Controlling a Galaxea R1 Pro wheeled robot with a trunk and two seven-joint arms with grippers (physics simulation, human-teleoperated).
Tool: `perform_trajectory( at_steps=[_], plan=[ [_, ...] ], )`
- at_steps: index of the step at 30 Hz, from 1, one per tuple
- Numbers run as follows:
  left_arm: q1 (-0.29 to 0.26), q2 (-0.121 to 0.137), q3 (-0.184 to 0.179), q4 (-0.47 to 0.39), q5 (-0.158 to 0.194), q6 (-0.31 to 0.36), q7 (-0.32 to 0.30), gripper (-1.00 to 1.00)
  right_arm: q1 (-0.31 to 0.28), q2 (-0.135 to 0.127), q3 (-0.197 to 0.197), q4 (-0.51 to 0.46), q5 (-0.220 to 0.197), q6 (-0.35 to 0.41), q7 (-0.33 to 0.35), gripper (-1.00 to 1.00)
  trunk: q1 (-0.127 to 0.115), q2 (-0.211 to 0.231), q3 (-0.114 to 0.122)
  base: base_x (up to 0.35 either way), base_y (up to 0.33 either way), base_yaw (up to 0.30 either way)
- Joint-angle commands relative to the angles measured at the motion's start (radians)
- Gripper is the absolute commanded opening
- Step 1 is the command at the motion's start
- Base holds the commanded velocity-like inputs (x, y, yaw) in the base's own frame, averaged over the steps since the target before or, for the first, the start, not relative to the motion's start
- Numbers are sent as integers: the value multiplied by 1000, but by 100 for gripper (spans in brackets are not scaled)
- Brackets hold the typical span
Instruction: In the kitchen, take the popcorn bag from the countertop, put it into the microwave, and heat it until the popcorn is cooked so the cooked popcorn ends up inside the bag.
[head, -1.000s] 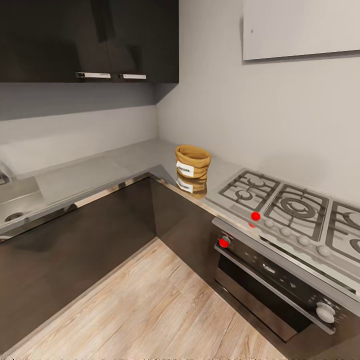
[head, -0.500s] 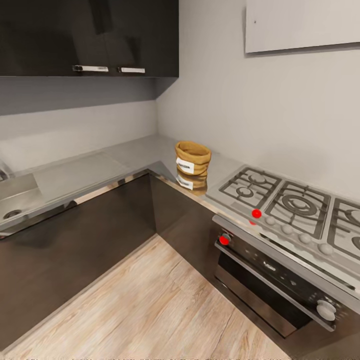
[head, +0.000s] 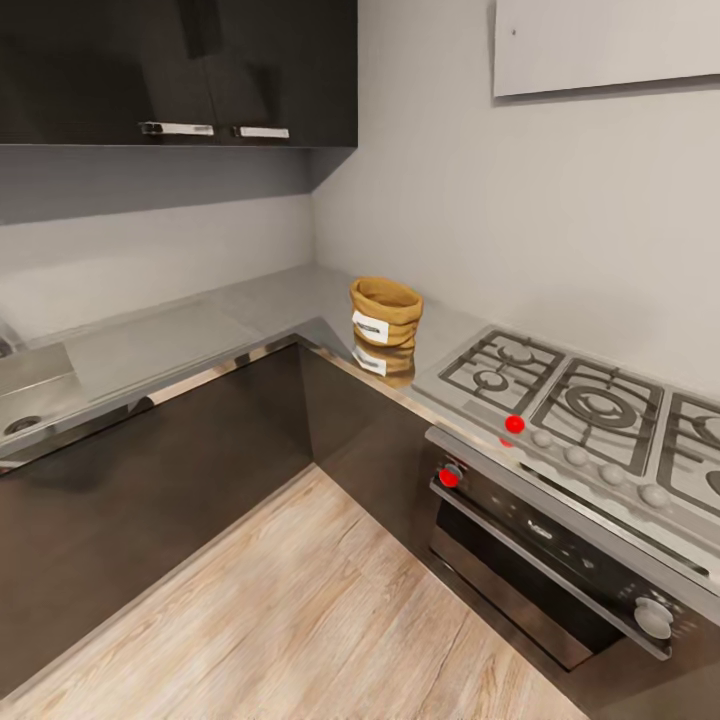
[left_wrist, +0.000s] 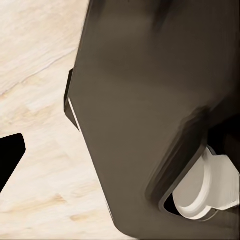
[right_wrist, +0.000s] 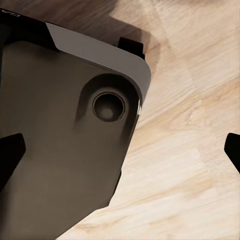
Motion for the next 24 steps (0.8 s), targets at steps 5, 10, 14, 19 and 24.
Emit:
perform_trajectory(
  at_steps=[5, 10, 14, 19, 24],
  plan=[
    [0, -7, 2, 2, 7, -3, 4, 100, -1, 0, -8, 1, 9, 2, 2, 100, 0, 0, -1, 0, 0, 0],
    [0, -8, 2, 2, 8, -3, 9, 100, -1, 0, -8, 1, 8, 2, 2, 100, -12, 21, 9, 0, 0, 0],
    [0, -8, 2, 2, 8, -3, 9, 100, -1, 0, -8, 1, 9, 2, 2, 100, -23, 42, 18, 0, 0, 0],
    [0, -8, 0, 2, 7, -3, 9, 100, -1, 0, -8, 1, 8, 2, 2, 100, -23, 42, 18, 0, 0, 0],
    [0, -8, 1, 2, 8, -3, 9, 100, -1, -2, -8, 1, 7, 2, 2, 100, -38, 70, 31, 0, 0, 0]
  ],
)
